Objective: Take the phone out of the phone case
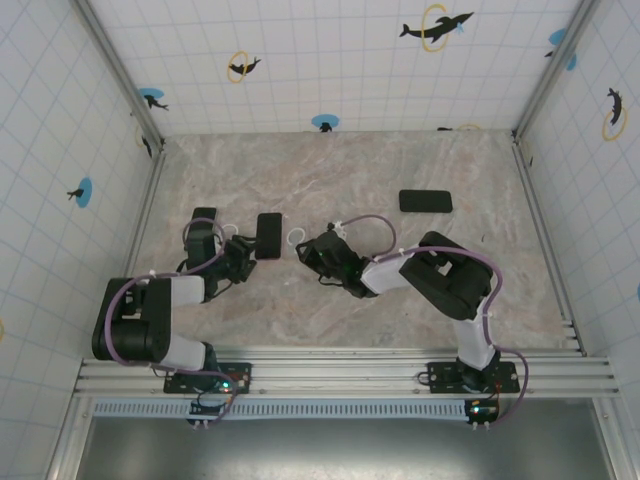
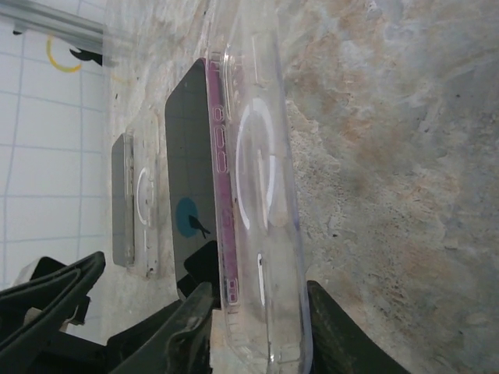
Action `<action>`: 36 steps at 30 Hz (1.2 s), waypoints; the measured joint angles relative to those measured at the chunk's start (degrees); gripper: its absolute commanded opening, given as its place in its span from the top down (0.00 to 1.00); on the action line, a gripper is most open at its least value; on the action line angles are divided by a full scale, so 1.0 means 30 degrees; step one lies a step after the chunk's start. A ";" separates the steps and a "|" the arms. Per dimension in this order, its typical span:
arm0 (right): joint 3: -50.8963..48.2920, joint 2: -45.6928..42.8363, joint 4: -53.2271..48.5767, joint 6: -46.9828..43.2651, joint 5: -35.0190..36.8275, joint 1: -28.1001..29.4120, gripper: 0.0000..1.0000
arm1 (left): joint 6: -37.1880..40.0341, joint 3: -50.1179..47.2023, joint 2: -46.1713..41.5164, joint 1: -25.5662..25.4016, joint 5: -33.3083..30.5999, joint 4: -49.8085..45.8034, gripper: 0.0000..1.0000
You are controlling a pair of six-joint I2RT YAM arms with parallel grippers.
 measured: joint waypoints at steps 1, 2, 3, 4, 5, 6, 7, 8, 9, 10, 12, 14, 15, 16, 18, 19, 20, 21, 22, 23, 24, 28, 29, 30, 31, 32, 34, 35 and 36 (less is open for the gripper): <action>0.0073 0.0000 -0.0095 -0.0175 -0.0036 0.0000 0.58 | 0.0117 0.0015 -0.0095 0.0007 0.0000 -0.0182 0.29; 0.0109 0.0000 -0.0189 -0.0328 -0.0051 0.0000 0.57 | 0.0284 0.0015 -0.0197 0.0022 -0.0015 -0.0372 0.29; 0.0117 0.0000 -0.0291 -0.0495 -0.0044 0.0000 0.55 | 0.0379 0.0022 -0.0277 0.0022 -0.0022 -0.0532 0.29; 0.0146 0.0000 -0.0452 -0.0678 -0.0044 0.0000 0.53 | 0.0517 0.0073 -0.0401 0.0044 -0.0044 -0.0823 0.29; 0.0182 0.0000 -0.0685 -0.0852 -0.0036 0.0000 0.52 | 0.0670 0.0175 -0.0510 0.0066 -0.0051 -0.1173 0.28; 0.0255 0.0000 -0.0874 -0.1078 -0.0036 0.0000 0.50 | 0.0896 0.0321 -0.0641 0.0095 -0.0080 -0.1625 0.28; 0.0364 0.0000 -0.1115 -0.1348 -0.0036 0.0000 0.48 | 0.1107 0.0495 -0.0787 0.0095 -0.0131 -0.2098 0.27; 0.0474 0.0000 -0.1326 -0.1581 -0.0029 0.0000 0.46 | 0.1341 0.0648 -0.0918 0.0095 -0.0138 -0.2499 0.27; 0.0619 0.0000 -0.1596 -0.1829 -0.0022 0.0000 0.43 | 0.1596 0.0831 -0.1122 0.0095 -0.0138 -0.2892 0.26; 0.0758 -0.0007 -0.1887 -0.2120 0.0000 0.0000 0.41 | 0.1865 0.0984 -0.1333 0.0095 -0.0153 -0.3235 0.24; 0.0998 -0.0036 -0.2339 -0.2645 0.0117 0.0007 0.40 | 0.2339 0.1260 -0.1909 0.0095 -0.0226 -0.3832 0.23; 0.1027 -0.0233 -0.2769 -0.3206 0.0262 0.0044 0.33 | 0.2834 0.1566 -0.2528 0.0095 -0.0306 -0.4444 0.20; 0.1027 -0.0379 -0.3016 -0.3453 0.0393 0.0087 0.33 | 0.3118 0.1800 -0.2820 0.0095 -0.0350 -0.4809 0.19; 0.1027 -0.0532 -0.3242 -0.3730 0.0481 0.0153 0.32 | 0.3359 0.2033 -0.3031 0.0095 -0.0393 -0.5071 0.19; 0.1027 -0.0816 -0.3643 -0.4189 0.0656 0.0291 0.32 | 0.3585 0.2266 -0.3402 0.0095 -0.0401 -0.5195 0.19; 0.1027 -0.1005 -0.3854 -0.4437 0.0765 0.0364 0.31 | 0.3628 0.2266 -0.3621 0.0095 -0.0393 -0.5202 0.19; 0.1027 -0.1137 -0.4029 -0.4648 0.0823 0.0379 0.31 | 0.3636 0.2266 -0.3752 0.0095 -0.0379 -0.5231 0.19; 0.1027 -0.1304 -0.4189 -0.4867 0.0896 0.0415 0.31 | 0.3636 0.2266 -0.3854 0.0095 -0.0335 -0.5217 0.19; 0.1027 -0.1464 -0.4335 -0.5093 0.0998 0.0452 0.31 | 0.3636 0.2266 -0.3949 0.0058 -0.0321 -0.5224 0.19; 0.1035 -0.1647 -0.4495 -0.5297 0.1100 0.0452 0.31 | 0.3636 0.2280 -0.4022 -0.0022 -0.0321 -0.5246 0.18; 0.1027 -0.1865 -0.4670 -0.5566 0.1231 0.0452 0.30 | 0.3643 0.2368 -0.4073 -0.0146 -0.0321 -0.5355 0.16; 0.0918 -0.3257 -0.5355 -0.6586 0.1727 0.0350 0.29 | 0.3781 0.3242 -0.4262 -0.1464 -0.0466 -0.5639 0.11; 0.0809 -0.3679 -0.5435 -0.6841 0.1814 0.0291 0.28 | 0.3774 0.3432 -0.4350 -0.1872 -0.0510 -0.5625 0.11; 0.0648 -0.4248 -0.5610 -0.7155 0.1894 0.0189 0.28 | 0.3723 0.3541 -0.4437 -0.2353 -0.0561 -0.5391 0.11; 0.0488 -0.4787 -0.5829 -0.7446 0.1989 0.0058 0.28 | 0.3592 0.3563 -0.4524 -0.2790 -0.0576 -0.5100 0.11; 0.0306 -0.5282 -0.6033 -0.7701 0.2106 -0.0073 0.27 | 0.3402 0.3577 -0.4568 -0.3169 -0.0568 -0.4889 0.11; -0.0335 -0.6564 -0.6448 -0.8225 0.2317 -0.0430 0.26 | 0.3177 0.3701 -0.4539 -0.4146 -0.0634 -0.4554 0.09; -0.0678 -0.7140 -0.6674 -0.8408 0.2412 -0.0627 0.25 | 0.3082 0.3781 -0.4510 -0.4539 -0.0699 -0.4444 0.07; -0.1049 -0.7788 -0.6972 -0.8670 0.2543 -0.0860 0.24 | 0.3002 0.3956 -0.4415 -0.5020 -0.0772 -0.4342 0.06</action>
